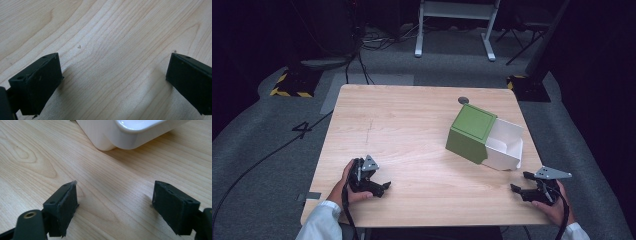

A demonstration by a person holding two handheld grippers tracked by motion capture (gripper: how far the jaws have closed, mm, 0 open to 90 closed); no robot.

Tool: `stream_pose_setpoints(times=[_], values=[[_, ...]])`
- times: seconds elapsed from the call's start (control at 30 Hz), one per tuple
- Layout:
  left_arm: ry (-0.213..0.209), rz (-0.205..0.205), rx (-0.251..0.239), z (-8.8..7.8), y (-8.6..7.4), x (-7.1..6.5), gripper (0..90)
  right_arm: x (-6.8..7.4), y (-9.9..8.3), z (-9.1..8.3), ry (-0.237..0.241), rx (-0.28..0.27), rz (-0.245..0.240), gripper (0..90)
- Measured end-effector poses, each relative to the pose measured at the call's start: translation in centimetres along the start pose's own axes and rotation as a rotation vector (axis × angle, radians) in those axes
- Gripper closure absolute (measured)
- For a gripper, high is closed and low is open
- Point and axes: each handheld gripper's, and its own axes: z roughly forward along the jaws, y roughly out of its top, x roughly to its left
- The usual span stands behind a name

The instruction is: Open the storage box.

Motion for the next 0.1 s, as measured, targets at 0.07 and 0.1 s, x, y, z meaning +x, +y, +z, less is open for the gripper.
stream_pose_setpoints(times=[0.07, 0.1], values=[[0.0, 0.0, 0.0, 0.02, 0.02, 0.01, 0.4, 0.0, 0.0, -0.01, -0.001, 0.0, 0.001, 20.3], [0.001, 0.001, 0.0, 0.04, 0.04, 0.02, 0.4, 0.0, -0.01, -0.01, -0.002, -0.001, 0.002, 20.3]])
